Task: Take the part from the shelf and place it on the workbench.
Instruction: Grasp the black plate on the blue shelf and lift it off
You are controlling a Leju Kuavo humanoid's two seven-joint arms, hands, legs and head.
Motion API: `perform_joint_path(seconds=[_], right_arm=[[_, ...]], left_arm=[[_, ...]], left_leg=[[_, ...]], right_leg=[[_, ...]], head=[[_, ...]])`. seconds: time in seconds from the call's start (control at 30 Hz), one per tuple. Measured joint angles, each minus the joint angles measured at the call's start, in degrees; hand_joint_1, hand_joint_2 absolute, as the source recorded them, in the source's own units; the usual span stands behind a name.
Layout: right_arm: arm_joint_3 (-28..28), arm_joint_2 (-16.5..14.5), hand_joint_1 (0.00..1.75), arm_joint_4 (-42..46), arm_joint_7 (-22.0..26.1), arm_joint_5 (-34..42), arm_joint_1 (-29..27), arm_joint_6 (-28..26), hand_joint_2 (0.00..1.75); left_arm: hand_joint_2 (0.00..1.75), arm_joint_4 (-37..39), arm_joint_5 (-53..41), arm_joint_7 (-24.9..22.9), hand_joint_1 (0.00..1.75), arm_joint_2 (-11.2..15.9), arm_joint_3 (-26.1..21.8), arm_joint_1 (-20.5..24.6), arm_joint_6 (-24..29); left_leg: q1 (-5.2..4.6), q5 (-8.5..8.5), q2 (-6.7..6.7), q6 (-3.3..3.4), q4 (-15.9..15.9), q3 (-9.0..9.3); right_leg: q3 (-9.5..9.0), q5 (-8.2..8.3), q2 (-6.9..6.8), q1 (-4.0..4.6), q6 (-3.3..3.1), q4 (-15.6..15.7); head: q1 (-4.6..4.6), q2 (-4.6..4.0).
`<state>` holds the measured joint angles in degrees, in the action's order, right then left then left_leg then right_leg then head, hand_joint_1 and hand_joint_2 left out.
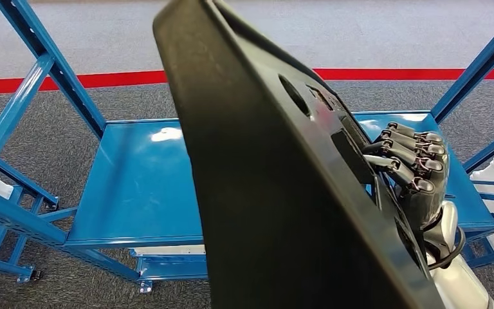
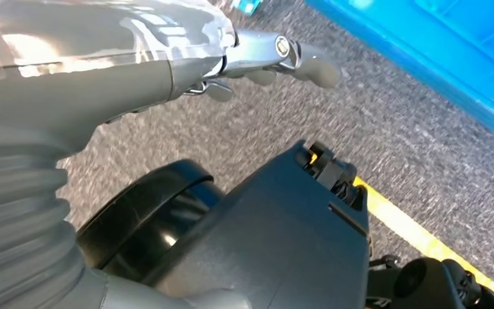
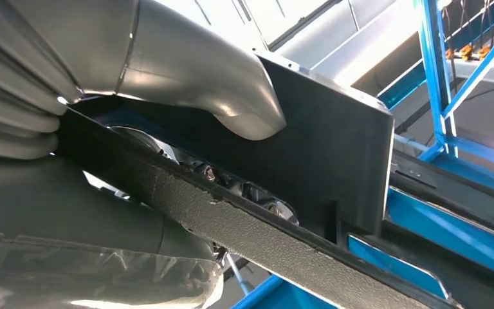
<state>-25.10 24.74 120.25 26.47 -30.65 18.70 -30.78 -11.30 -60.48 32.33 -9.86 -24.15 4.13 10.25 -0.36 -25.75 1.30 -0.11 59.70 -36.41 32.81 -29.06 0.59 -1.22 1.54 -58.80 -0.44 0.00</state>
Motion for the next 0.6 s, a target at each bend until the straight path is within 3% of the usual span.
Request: perform_joint_path(seconds=[0.6], right_arm=[[-0.94,-0.13,1.75,0.01,-0.18,-0.88,-1.36,2.14,1.75]], left_arm=[[1.75,0.02,1.63,-6.3,0.0,0.07,-0.3,0.17,0.36]], left_leg=[[0.0,-0.02,0.0,0.0,0.01,0.01]], right_leg=[[0.0,-0.01,0.0,-0.01,0.0,0.02]], head=[[-0.01,0.0]])
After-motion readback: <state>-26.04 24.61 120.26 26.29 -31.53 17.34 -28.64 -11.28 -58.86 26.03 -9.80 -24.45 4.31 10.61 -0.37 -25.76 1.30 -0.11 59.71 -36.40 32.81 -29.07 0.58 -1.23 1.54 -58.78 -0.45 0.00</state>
